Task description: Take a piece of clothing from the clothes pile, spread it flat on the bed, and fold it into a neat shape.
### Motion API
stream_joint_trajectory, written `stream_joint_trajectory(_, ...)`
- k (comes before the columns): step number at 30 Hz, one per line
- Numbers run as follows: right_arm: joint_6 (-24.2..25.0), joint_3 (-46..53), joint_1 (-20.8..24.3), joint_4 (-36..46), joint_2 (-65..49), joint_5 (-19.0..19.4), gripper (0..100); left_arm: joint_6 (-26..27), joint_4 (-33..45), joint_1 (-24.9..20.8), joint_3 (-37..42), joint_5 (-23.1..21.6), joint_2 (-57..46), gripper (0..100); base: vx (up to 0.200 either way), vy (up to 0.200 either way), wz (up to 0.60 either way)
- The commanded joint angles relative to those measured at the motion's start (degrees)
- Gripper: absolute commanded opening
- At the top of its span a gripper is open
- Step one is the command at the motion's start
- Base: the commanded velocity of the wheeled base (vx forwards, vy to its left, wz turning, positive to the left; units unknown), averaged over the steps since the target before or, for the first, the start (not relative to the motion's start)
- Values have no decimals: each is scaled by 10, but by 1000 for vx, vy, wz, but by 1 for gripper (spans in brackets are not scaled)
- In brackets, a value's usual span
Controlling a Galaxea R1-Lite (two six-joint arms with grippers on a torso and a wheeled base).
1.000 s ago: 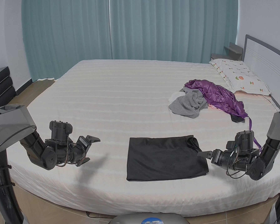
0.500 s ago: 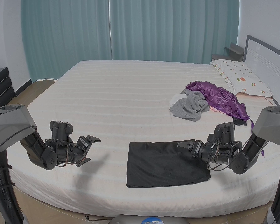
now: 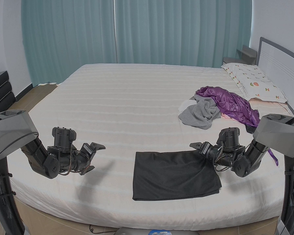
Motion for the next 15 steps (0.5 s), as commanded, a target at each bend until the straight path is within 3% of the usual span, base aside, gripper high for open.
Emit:
stream_joint_trajectory(1, 2, 15, -22, -15, -7, 1, 100, 0, 0, 0, 0, 0, 1, 100, 0, 0, 0)
stream_joint_trajectory(12, 2, 48, -55, -44, 0, 7, 100, 1, 0, 0, -1, 0, 1, 100, 0, 0, 0)
stream_joint_trajectory(15, 2, 27, -69, -73, 18, 40, 100, 1, 0, -3, -1, 0, 2, 100, 0, 0, 0)
